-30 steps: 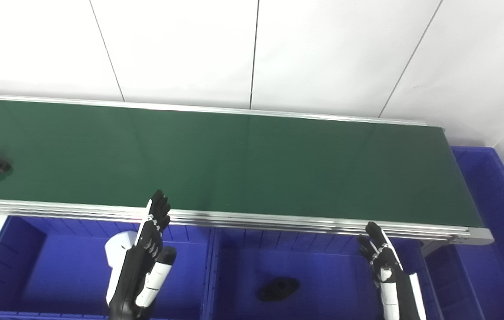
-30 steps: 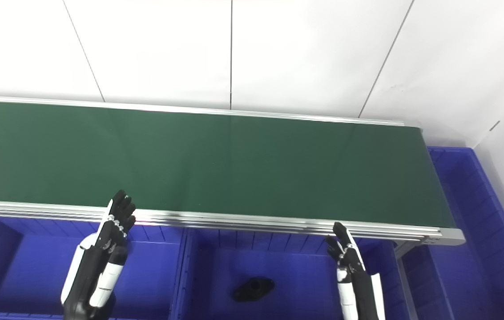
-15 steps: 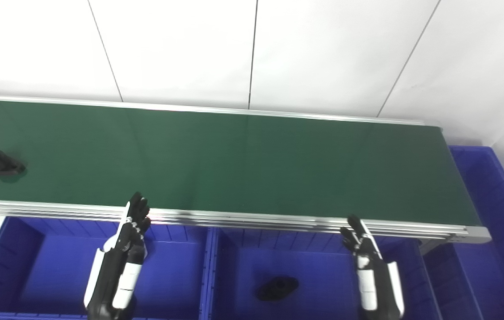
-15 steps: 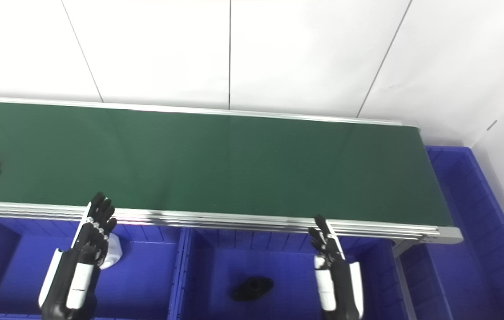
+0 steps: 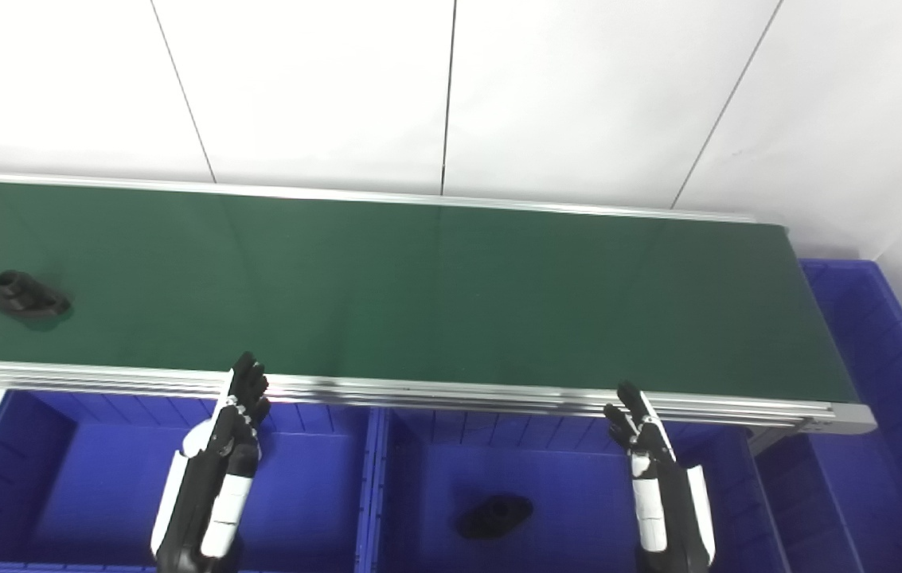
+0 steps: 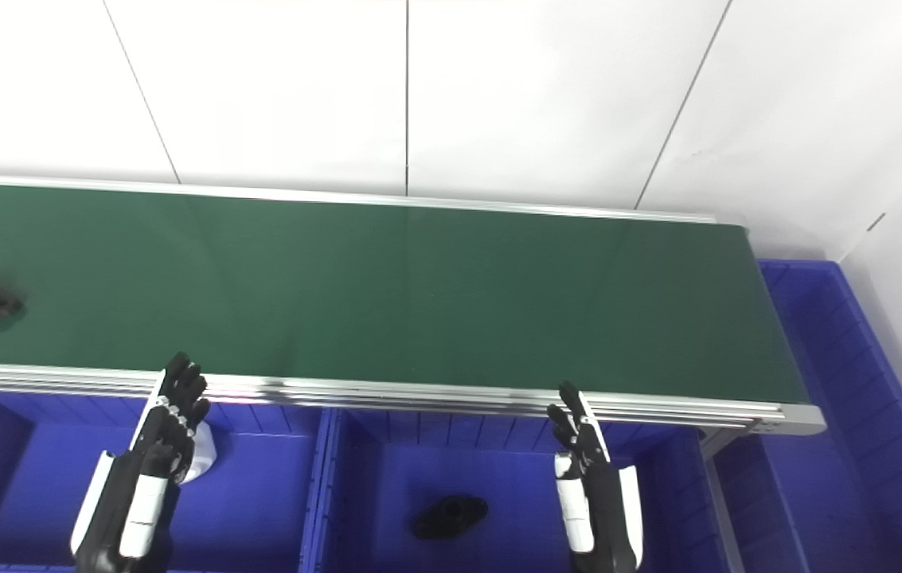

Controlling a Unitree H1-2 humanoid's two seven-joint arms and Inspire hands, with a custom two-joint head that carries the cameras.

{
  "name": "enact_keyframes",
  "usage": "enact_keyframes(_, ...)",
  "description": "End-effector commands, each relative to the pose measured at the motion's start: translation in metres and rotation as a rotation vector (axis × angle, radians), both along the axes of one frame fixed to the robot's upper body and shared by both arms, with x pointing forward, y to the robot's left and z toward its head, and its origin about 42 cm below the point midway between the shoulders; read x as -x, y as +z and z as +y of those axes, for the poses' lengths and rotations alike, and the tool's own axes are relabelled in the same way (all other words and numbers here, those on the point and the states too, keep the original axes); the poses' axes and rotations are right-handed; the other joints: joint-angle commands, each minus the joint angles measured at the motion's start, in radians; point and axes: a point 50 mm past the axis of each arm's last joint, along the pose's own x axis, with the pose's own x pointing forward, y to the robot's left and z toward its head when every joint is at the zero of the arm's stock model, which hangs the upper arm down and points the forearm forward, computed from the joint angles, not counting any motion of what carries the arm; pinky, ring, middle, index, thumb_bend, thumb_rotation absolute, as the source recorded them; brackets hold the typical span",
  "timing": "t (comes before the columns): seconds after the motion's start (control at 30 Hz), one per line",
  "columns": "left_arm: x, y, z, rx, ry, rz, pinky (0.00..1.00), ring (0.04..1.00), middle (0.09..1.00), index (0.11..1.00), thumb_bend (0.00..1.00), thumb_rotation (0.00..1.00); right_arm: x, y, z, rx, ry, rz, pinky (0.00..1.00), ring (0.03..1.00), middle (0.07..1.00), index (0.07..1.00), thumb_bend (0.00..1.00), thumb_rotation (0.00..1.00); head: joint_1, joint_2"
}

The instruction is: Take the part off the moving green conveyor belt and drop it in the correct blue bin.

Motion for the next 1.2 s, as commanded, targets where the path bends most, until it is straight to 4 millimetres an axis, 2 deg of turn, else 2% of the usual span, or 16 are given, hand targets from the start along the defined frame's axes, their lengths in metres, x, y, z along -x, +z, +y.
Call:
enact_keyframes(0.0, -0.002, 0.009, 0.001, -0.015, -0.007, -0.055, 1.00, 1.000, 1.000, 1.000, 0.61, 0.89, -0.004, 0.014, 0.002, -0.010, 0.001, -0.072, 0.90, 0.908, 0.953, 0.925, 0.78, 1.00, 0.000, 0.003)
enact_keyframes(0.1, -0.003, 0.010, 0.002, -0.020, -0.003, -0.054, 1.00, 1.000, 1.000, 1.000, 0.63, 0.89, -0.006, 0.017, 0.003, -0.020, -0.003, -0.069, 0.91, 0.908, 0.953, 0.920, 0.79, 1.00, -0.005, 0.020)
enact_keyframes(0.3, -0.006, 0.011, 0.003, -0.033, 0.009, -0.048, 1.00, 0.997, 1.000, 1.000, 0.65, 0.89, -0.008, 0.016, 0.004, -0.011, 0.001, -0.076, 0.91, 0.911, 0.952, 0.919, 0.77, 1.00, -0.008, 0.025)
enact_keyframes(0.67, -0.008, 0.008, 0.002, -0.032, 0.006, -0.041, 1.00, 0.997, 1.000, 1.000, 0.64, 0.89, -0.008, 0.011, 0.002, -0.016, 0.006, -0.072, 0.91, 0.911, 0.953, 0.912, 0.77, 1.00, 0.002, 0.003)
enact_keyframes(0.8, -0.007, 0.004, 0.000, -0.027, 0.002, -0.038, 1.00, 0.999, 1.000, 1.000, 0.65, 0.89, -0.005, 0.005, -0.002, -0.005, 0.013, -0.064, 0.91, 0.913, 0.956, 0.921, 0.78, 1.00, 0.042, -0.036)
enact_keyframes(0.83, -0.005, 0.002, -0.002, -0.022, 0.002, -0.039, 1.00, 0.999, 1.000, 1.000, 0.66, 0.89, -0.004, 0.003, -0.003, -0.005, 0.012, -0.064, 0.90, 0.913, 0.956, 0.921, 0.78, 1.00, 0.070, -0.060)
enact_keyframes(0.87, -0.004, 0.001, -0.003, -0.019, 0.002, -0.040, 1.00, 1.000, 1.000, 1.000, 0.65, 0.90, -0.003, 0.002, -0.004, -0.005, 0.012, -0.063, 0.90, 0.911, 0.956, 0.923, 0.79, 1.00, 0.070, -0.060)
enact_keyframes(0.9, -0.002, 0.000, -0.005, -0.018, 0.002, -0.041, 1.00, 1.000, 1.000, 1.000, 0.65, 0.90, -0.001, -0.001, -0.006, -0.009, 0.010, -0.060, 0.90, 0.911, 0.956, 0.924, 0.79, 1.00, 0.103, -0.088)
enact_keyframes(0.93, -0.001, -0.001, -0.006, -0.019, 0.002, -0.043, 1.00, 1.000, 1.000, 1.000, 0.64, 0.90, 0.000, -0.002, -0.007, -0.011, 0.008, -0.057, 0.90, 0.909, 0.954, 0.925, 0.80, 1.00, 0.103, -0.088)
enact_keyframes(0.97, 0.001, -0.003, -0.009, -0.017, 0.003, -0.044, 1.00, 1.000, 1.000, 1.000, 0.64, 0.91, 0.002, -0.005, -0.010, -0.013, 0.005, -0.057, 0.90, 0.909, 0.954, 0.926, 0.80, 1.00, 0.143, -0.125)
enact_keyframes(1.03, 0.005, -0.007, -0.013, -0.011, 0.008, -0.044, 1.00, 1.000, 1.000, 1.000, 0.65, 0.89, 0.006, -0.011, -0.016, -0.022, -0.001, -0.053, 0.91, 0.907, 0.948, 0.931, 0.80, 1.00, 0.183, -0.164)
enact_keyframes(1.17, 0.008, -0.014, -0.022, -0.016, 0.019, -0.038, 1.00, 0.996, 1.000, 1.000, 0.67, 0.90, 0.011, -0.021, -0.027, -0.036, -0.005, -0.054, 0.91, 0.909, 0.951, 0.931, 0.79, 1.00, 0.248, -0.218)
